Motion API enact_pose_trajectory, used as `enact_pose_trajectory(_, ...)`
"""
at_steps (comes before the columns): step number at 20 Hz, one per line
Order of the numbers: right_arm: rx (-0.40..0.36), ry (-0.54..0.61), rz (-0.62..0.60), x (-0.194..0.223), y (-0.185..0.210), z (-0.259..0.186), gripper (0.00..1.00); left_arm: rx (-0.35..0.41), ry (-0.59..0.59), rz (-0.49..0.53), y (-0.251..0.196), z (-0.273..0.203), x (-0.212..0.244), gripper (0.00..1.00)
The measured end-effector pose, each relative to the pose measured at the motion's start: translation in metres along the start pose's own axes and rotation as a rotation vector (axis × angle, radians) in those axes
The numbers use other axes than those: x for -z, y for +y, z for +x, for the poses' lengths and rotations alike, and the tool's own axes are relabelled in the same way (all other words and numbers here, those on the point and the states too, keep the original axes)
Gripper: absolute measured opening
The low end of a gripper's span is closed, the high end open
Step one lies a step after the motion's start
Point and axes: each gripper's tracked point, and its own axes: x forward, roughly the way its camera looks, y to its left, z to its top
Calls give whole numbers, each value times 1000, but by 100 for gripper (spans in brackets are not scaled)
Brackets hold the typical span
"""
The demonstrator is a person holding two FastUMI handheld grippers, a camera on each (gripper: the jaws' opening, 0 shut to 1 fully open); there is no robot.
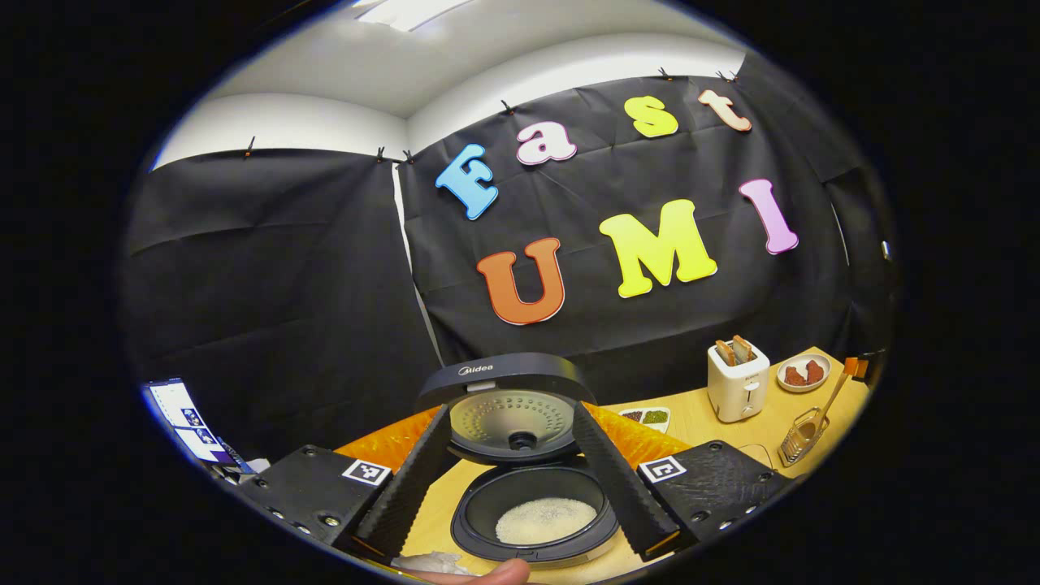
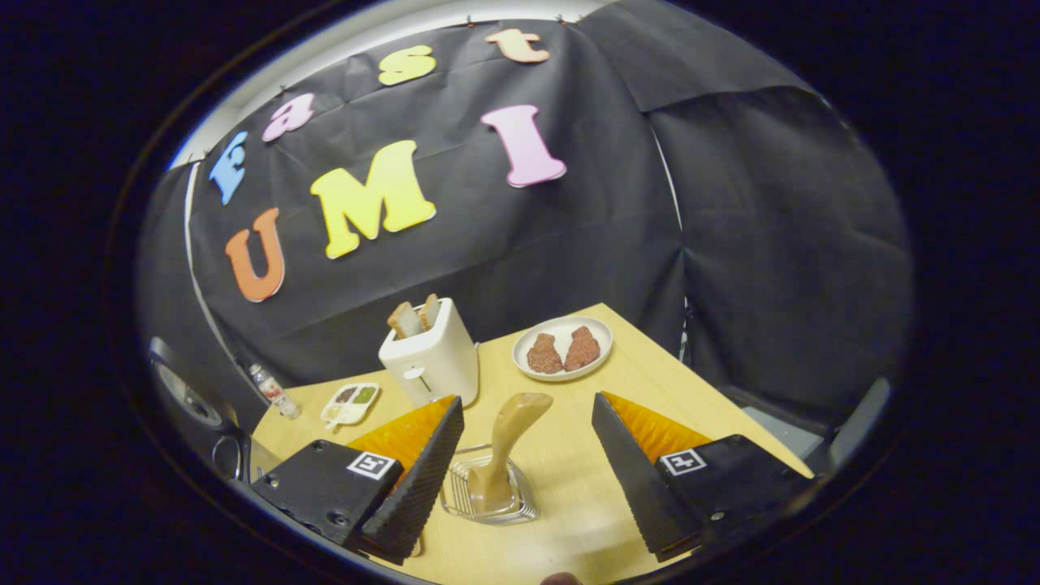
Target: Close the left gripper, press the button to open the rice cooker; take a wooden spoon from the chopstick holder with the right hand, scoop a spoonful of rice and pour it into the rice cooker, then put the wooden spoon back into the chopstick holder.
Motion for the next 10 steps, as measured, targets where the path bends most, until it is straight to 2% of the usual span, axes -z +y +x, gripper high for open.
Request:
enact_pose_trajectory(4, -90, 43, -76, 5, 43, -57, 100, 8, -57, -27, 7, 30, -40, 95)
enact_pose_trajectory(7, -137, 101, -124, 18, 70, -85, 100, 52, -35, -69, 4, 63, -60, 95)
enact_pose_trajectory(10, -170, 135, -132, 26, 93, -99, 97, 58, 46, -116, 13, 92, -54, 95)
